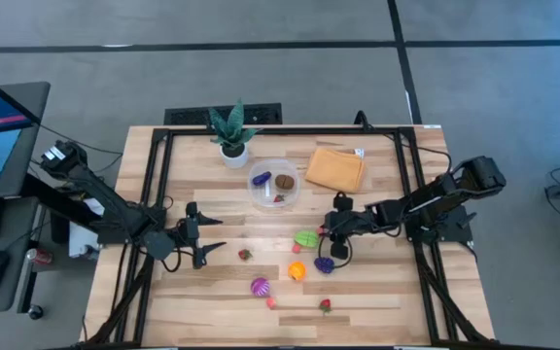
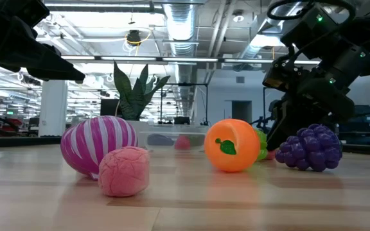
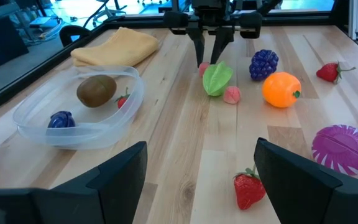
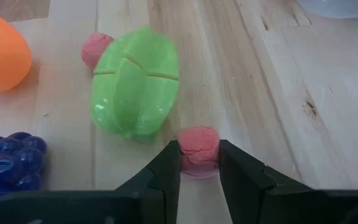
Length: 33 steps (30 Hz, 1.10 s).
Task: Pick and placing Produce into tupperware
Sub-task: Put the top right pink peach into the transparent bin
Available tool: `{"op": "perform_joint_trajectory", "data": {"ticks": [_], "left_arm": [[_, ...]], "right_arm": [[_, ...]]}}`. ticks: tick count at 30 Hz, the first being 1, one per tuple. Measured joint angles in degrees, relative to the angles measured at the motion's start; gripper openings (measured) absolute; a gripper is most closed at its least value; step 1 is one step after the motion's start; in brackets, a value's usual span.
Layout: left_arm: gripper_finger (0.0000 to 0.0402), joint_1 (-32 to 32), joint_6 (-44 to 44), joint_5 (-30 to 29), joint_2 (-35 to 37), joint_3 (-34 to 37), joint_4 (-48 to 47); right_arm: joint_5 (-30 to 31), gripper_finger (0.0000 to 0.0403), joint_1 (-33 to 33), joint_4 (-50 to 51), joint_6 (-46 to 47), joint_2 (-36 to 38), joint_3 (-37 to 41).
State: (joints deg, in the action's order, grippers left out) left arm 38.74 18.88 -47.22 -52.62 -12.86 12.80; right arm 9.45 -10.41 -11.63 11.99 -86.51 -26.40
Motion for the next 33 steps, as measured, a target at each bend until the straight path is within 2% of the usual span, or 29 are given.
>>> {"op": "perform_joint_trajectory", "data": {"ticks": [17,24,33], "left_arm": [[0.0286,0.0,0.3,0.0,0.0,0.0,0.0],[0.0286,0.0,0.3,0.0,0.0,0.0,0.0],[0.0286,0.0,0.2,0.0,0.0,0.0,0.0]], "right_arm": [[0.0,0.0122,3.9,2.3,-2.8,1.4,0.0],[1.6,0.0123,4.6,6.2,-3.8,8.0,0.1],[3.6,0.0123,4.6,6.7,-7.6,15.2,0.1]]}}
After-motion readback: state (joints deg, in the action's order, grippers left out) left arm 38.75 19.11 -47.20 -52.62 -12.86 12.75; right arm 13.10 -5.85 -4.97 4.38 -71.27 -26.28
